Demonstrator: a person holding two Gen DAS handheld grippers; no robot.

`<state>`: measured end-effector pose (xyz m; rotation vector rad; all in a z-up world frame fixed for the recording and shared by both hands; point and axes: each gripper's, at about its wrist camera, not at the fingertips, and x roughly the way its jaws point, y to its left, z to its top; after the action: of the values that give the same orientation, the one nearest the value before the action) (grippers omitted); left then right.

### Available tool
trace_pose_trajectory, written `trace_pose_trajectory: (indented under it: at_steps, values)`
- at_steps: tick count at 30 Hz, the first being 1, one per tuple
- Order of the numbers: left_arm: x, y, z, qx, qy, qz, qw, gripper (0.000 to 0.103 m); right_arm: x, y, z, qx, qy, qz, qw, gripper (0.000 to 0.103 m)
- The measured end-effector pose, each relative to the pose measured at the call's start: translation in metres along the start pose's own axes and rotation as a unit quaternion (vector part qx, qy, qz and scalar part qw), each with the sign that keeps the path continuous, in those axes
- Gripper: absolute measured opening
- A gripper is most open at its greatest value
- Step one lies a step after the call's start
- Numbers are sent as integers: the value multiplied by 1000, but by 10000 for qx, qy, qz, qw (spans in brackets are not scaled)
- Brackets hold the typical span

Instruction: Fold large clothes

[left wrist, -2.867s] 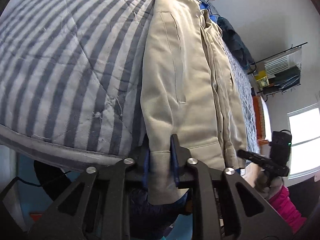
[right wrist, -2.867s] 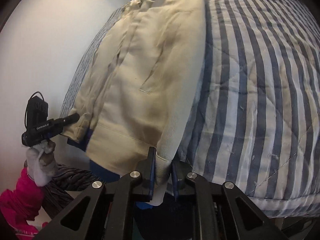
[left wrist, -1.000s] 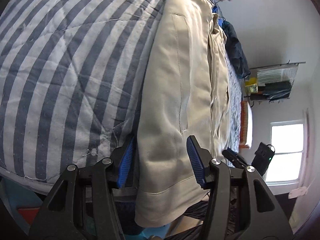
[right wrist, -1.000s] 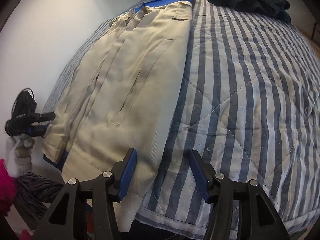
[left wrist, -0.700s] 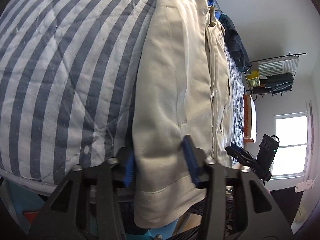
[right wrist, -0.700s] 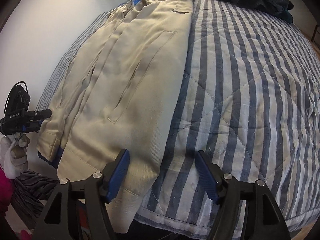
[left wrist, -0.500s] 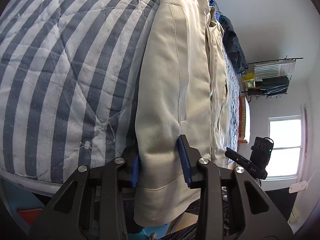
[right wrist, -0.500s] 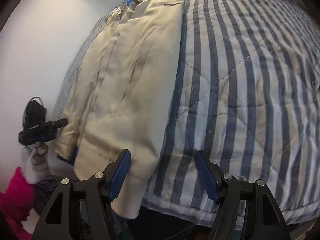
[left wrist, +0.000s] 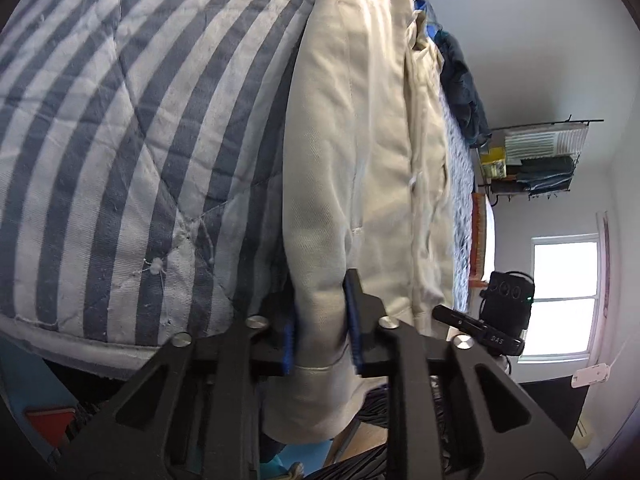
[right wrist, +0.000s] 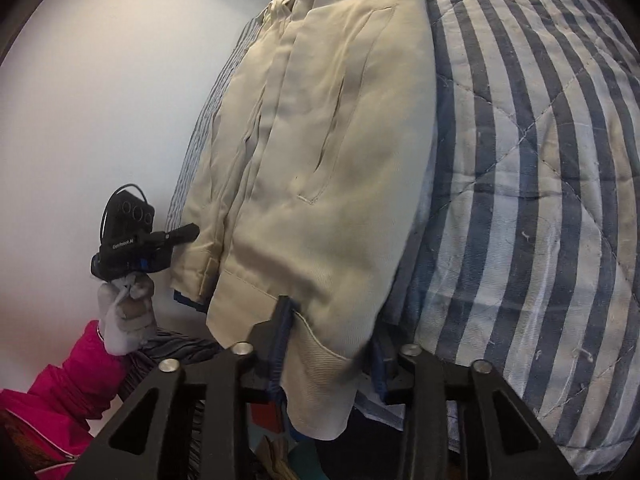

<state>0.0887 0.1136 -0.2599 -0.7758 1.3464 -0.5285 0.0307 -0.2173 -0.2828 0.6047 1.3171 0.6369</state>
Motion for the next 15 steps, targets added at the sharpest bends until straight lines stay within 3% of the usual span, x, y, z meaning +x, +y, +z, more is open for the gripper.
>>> trace_pose_trajectory:
  at_steps: [9, 15]
  values:
    - [-15, -27, 3, -57, -191, -338, 9992, 12, -21, 0, 14, 399, -546, 781, 9947, 14]
    - [-21, -33, 15, -235, -361, -489, 9979, 12, -38, 4, 31, 561, -916, 1049, 9887, 12]
